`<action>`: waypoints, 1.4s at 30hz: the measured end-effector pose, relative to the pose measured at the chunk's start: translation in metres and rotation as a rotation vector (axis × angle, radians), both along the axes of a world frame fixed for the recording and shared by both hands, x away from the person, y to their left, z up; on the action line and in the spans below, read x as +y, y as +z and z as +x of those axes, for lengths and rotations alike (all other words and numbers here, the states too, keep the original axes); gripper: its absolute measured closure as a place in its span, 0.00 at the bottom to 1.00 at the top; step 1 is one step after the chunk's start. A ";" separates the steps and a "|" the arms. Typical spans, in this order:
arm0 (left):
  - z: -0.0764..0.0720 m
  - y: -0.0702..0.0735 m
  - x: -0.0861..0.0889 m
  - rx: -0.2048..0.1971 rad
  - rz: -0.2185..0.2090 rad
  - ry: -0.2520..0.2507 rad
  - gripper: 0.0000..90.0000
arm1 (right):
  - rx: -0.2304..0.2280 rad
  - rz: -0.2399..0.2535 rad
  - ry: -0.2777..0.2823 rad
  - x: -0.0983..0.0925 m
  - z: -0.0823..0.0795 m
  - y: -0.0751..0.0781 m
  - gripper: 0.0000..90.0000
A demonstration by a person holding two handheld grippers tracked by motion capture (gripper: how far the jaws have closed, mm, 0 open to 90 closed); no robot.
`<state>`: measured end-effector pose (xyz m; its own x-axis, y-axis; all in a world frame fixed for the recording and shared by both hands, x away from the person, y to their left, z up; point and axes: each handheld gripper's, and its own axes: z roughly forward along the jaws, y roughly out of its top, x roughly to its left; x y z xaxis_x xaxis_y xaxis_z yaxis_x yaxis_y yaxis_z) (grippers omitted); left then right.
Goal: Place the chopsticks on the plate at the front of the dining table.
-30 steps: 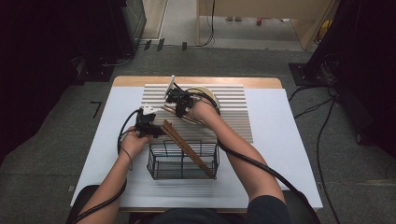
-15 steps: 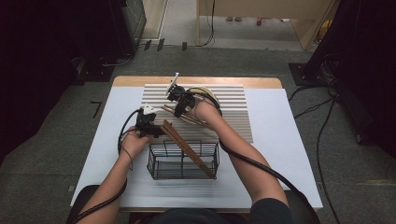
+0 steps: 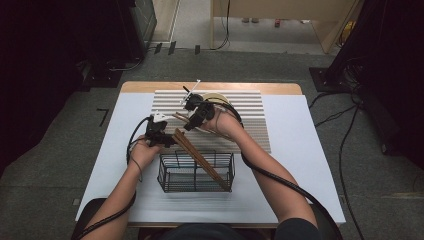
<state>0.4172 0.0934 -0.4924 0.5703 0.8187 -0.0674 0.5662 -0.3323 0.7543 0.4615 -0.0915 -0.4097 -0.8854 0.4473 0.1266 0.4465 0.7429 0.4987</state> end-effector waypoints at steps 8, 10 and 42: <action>0.001 0.001 -0.003 0.022 0.000 0.008 0.17 | -0.003 0.116 -0.008 -0.017 -0.005 -0.005 0.54; 0.001 0.002 -0.003 0.020 0.020 0.000 0.17 | -0.009 0.139 -0.004 -0.021 -0.007 -0.007 0.51; 0.022 0.014 -0.011 0.007 -0.010 -0.030 0.17 | -0.085 0.243 -0.033 -0.054 -0.027 -0.011 0.48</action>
<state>0.4393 0.0821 -0.4781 0.5941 0.8004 -0.0797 0.5616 -0.3419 0.7534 0.4341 -0.1454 -0.4210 -0.8830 0.4416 0.1593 0.4172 0.5824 0.6977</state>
